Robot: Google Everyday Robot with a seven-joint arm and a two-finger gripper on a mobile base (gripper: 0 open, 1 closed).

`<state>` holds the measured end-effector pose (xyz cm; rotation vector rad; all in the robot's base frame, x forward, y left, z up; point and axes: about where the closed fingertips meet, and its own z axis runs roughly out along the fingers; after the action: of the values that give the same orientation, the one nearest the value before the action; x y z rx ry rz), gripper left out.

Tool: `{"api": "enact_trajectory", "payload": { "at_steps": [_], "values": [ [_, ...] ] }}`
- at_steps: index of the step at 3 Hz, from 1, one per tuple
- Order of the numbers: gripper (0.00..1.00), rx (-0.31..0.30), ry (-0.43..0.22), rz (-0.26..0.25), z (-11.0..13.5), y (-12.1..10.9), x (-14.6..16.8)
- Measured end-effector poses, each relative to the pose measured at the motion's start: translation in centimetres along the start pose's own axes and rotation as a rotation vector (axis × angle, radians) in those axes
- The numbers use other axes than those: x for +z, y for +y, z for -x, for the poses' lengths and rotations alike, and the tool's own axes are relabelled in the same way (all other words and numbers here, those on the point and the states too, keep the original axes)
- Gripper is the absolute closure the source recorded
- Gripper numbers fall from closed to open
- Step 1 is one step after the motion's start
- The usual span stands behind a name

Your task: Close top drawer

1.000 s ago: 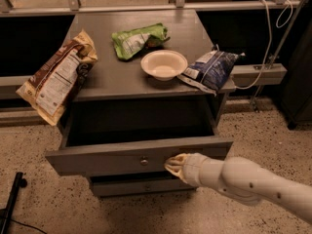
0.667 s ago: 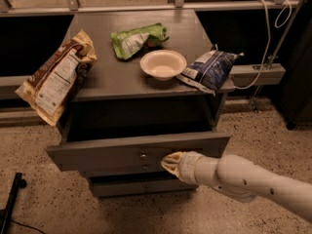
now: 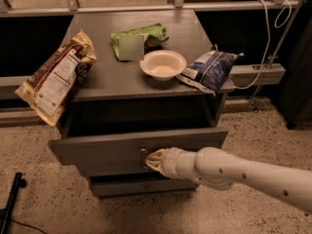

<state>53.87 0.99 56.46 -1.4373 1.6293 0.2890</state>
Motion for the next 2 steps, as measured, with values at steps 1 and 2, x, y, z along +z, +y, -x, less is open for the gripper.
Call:
{"api": "enact_trajectory", "payload": {
  "at_steps": [1, 2],
  "values": [
    [1.00, 0.011, -0.011, 0.018, 0.1, -0.7, 2.0],
    [1.00, 0.029, -0.017, 0.028, -0.2, -1.7, 3.5]
  ]
}}
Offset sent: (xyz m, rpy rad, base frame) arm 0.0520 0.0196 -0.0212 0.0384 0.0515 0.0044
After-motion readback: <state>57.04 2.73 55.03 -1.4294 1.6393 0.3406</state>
